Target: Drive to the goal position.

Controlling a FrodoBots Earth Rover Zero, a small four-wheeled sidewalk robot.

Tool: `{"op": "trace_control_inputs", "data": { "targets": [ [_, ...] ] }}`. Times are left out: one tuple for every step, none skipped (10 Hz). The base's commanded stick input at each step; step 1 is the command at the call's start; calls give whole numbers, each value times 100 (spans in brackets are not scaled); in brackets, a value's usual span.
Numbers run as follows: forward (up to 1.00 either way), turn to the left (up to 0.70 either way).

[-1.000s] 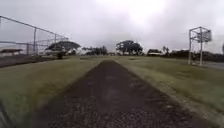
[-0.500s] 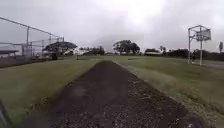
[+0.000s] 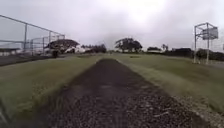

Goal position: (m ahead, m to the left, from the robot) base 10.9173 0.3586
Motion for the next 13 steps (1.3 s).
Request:
{"op": "trace_control_inputs", "data": {
  "targets": [
    [100,0],
    [100,0],
    [100,0],
    [100,0],
    [100,0],
    [100,0],
    [100,0],
    [100,0],
    [100,0],
    [100,0],
    [100,0],
    [100,0],
    [100,0]
  ]
}}
